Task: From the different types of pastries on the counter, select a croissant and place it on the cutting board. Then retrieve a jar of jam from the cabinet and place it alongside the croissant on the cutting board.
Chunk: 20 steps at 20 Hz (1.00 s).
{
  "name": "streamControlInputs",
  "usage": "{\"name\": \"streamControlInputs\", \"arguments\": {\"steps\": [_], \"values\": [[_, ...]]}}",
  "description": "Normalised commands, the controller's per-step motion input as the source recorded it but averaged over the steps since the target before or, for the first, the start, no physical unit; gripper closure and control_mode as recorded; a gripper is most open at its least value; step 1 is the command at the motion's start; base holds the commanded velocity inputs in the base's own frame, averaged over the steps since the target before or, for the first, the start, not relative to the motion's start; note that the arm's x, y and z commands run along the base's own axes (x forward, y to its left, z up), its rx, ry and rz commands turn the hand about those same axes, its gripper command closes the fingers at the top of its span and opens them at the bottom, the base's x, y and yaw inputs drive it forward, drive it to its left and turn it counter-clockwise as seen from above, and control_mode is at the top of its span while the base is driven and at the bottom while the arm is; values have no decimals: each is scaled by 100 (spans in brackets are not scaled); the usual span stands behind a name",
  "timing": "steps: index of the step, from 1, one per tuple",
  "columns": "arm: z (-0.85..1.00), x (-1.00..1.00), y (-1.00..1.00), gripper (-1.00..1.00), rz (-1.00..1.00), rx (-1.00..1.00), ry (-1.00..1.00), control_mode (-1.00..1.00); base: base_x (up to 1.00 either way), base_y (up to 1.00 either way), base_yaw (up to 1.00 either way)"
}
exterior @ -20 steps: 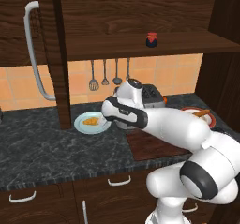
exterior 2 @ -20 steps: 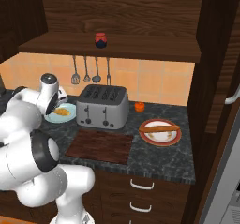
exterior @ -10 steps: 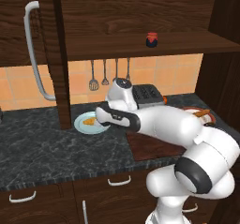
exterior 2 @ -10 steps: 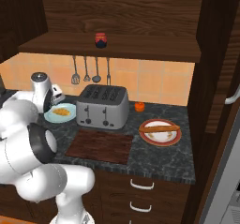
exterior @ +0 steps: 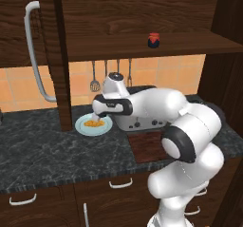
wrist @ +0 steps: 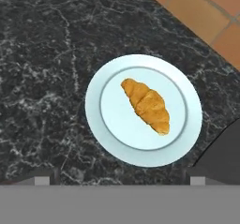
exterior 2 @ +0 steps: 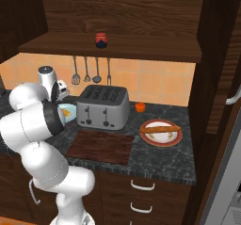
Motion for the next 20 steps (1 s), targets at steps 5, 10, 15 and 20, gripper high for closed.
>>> {"name": "streamControlInputs", "arguments": {"steps": [5,10,15,20], "values": [[-1,12,5,-100,0,-4,0,-100,0,0,0],[-23,17,0,-100,0,0,-7,-100,0,0,0],[-25,43,1,-100,3,0,-19,-100,0,0,0],[0,13,2,-100,0,0,-1,-100,0,0,0]]}}
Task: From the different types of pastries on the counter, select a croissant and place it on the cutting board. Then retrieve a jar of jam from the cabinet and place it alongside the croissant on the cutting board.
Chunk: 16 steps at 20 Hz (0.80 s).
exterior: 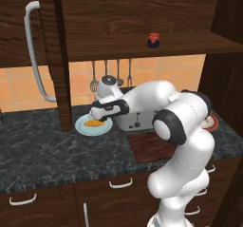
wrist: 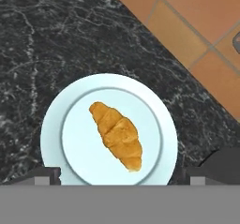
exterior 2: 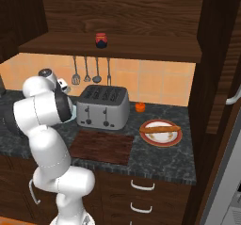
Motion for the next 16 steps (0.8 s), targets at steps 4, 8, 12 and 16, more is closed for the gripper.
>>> {"name": "streamControlInputs", "arguments": {"steps": [4,8,12,16], "values": [[-4,7,0,-100,0,0,0,-100,0,0,0],[-34,10,2,-100,0,0,0,-100,0,0,0],[-48,7,6,-100,0,0,0,-100,0,0,0],[-6,0,0,-100,0,0,0,-100,0,0,0]]}}
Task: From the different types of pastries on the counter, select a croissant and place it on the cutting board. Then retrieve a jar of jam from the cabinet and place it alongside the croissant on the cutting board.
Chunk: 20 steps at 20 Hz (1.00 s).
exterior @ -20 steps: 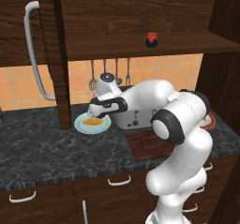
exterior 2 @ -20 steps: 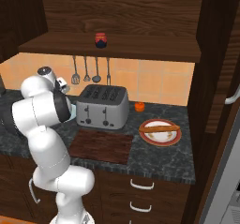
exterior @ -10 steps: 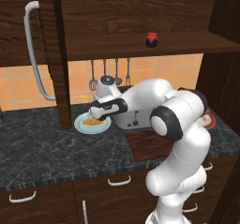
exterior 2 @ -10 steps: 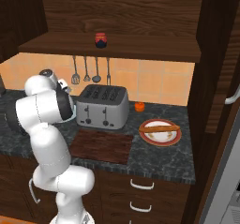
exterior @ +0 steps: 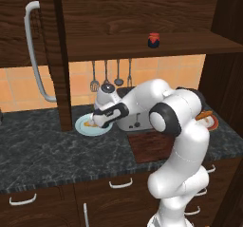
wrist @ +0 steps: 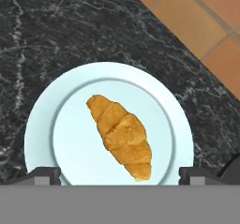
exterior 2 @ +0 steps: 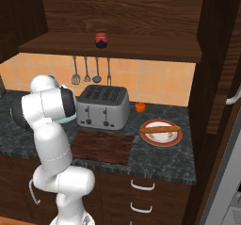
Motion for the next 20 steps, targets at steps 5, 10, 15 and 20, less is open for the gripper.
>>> {"name": "streamControlInputs", "arguments": {"steps": [5,10,15,20], "values": [[-27,0,0,-100,0,0,0,-100,0,0,0],[-13,4,0,-100,0,0,-1,-100,0,0,0],[-8,56,9,-100,0,0,0,-100,0,0,0],[-1,23,6,-100,0,0,0,-100,0,0,0]]}}
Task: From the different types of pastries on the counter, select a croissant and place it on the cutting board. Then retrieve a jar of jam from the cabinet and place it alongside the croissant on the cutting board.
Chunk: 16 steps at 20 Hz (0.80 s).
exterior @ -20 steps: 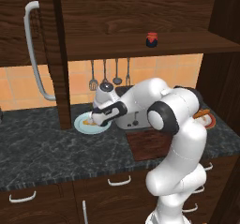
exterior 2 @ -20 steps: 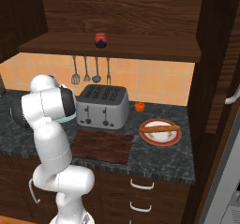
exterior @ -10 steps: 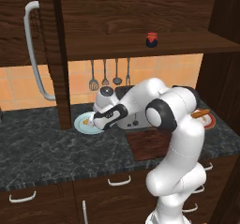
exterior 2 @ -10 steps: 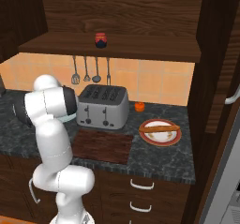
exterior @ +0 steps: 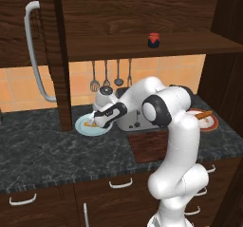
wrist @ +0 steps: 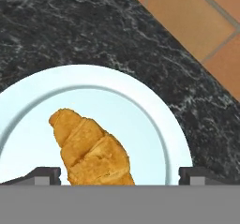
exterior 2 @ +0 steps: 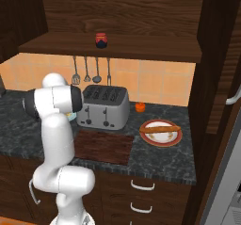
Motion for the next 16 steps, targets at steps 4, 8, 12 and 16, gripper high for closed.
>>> {"name": "streamControlInputs", "arguments": {"steps": [4,8,12,16], "values": [[-8,-4,0,-100,0,0,0,-100,0,0,0],[-35,0,0,-100,0,0,2,-100,0,0,0],[-56,0,4,-100,0,0,2,-100,0,0,0],[-33,0,1,-100,0,0,7,-100,0,0,0]]}}
